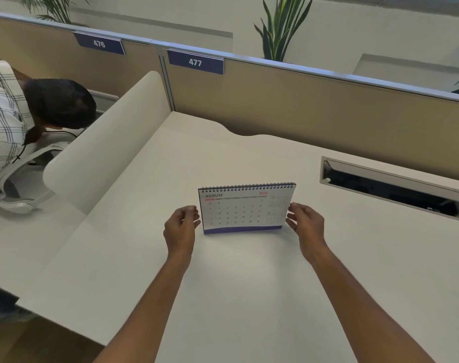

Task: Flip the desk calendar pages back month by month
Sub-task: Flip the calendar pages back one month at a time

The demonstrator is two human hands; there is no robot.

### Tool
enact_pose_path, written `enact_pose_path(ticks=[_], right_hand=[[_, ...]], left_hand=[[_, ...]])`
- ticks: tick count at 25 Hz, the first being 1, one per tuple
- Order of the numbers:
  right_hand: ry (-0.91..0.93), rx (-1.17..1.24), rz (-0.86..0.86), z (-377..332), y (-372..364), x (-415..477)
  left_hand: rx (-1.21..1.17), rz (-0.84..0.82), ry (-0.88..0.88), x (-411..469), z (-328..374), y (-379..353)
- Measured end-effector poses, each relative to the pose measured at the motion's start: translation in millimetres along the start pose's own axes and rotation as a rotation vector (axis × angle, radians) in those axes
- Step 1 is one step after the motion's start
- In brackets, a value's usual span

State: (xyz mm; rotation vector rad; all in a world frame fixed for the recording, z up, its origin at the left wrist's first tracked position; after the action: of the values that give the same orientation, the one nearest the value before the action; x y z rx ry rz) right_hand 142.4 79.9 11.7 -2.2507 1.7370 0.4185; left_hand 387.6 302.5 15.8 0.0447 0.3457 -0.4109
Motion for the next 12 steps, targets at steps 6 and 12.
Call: enact_pose_path(ticks=[6,12], right_hand=[[-0.021,-0.067,0.005,31,5,-6],[0.006,-0.068,0.032,35,9,-12]], left_hand=[[0.217,-0.030,-0.048,-16,-26,5],[0.201,-0.030,-0.074,-19,-30,5]])
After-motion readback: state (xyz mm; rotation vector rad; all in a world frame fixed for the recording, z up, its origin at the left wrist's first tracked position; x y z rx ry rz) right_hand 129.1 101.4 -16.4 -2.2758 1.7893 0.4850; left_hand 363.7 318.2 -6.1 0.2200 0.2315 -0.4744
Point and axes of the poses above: each hand's wrist, its own x-axis towards the middle knuckle, its own y-axis out of the back of the hand, z = x × y, the point moved 5 cm from there along x, towards the middle knuckle, and after that the axes turned 4 degrees about -z, right-handed, at the moved point
